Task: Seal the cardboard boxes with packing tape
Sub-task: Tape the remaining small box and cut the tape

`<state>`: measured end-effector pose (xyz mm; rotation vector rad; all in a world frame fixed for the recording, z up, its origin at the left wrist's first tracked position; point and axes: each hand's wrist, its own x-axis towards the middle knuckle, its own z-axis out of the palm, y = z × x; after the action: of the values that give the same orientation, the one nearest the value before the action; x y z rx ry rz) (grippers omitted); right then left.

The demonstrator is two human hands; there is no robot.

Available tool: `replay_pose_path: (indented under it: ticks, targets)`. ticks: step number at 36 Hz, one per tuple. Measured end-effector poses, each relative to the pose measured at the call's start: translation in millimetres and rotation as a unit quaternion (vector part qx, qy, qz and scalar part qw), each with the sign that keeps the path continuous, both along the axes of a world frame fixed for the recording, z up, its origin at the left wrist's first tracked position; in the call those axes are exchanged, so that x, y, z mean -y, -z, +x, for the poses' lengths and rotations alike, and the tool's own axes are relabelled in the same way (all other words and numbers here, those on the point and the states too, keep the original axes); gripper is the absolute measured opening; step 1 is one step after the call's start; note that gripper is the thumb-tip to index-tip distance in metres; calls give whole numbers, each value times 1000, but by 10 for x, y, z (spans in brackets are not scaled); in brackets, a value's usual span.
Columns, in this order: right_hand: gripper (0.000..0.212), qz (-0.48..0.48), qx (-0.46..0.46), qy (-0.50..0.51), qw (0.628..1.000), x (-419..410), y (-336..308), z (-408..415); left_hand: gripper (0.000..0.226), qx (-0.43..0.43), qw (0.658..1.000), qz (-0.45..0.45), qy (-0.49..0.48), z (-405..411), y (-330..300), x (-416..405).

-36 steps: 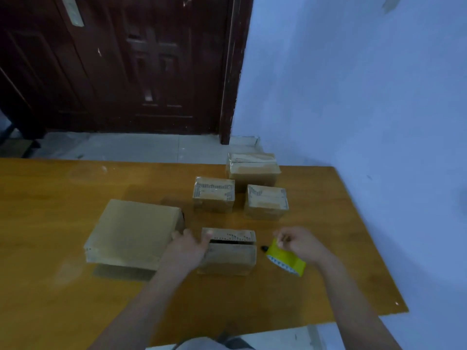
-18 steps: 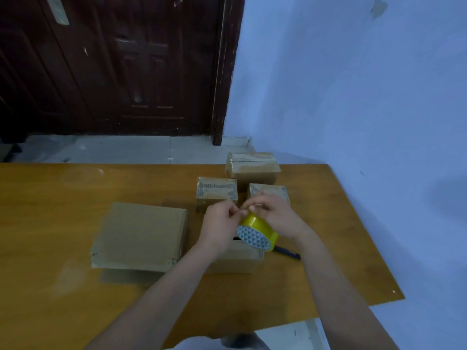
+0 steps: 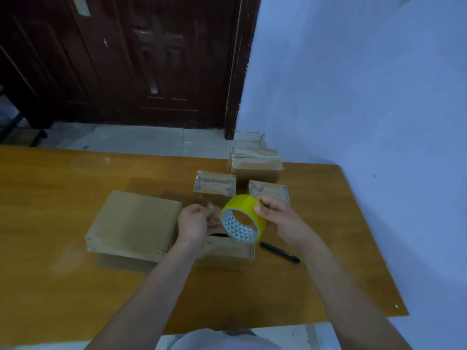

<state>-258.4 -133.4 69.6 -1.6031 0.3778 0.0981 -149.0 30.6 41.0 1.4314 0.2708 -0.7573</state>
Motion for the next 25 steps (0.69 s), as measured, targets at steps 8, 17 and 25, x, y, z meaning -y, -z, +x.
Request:
replay_pose_path:
  ticks: [8,17,25]
  targets:
    - [40,-403,-150,-104,897,463,228,-208,20,104,992,51,-43,-73,151,-95]
    - [58,-538,-267,-162,783,458,292,-83,17,108,987,40,-109,-253,331,-29]
    - [47,-437,-182,-190,860,557,497,-127,20,15,996,-30,-85,-198,668,-154]
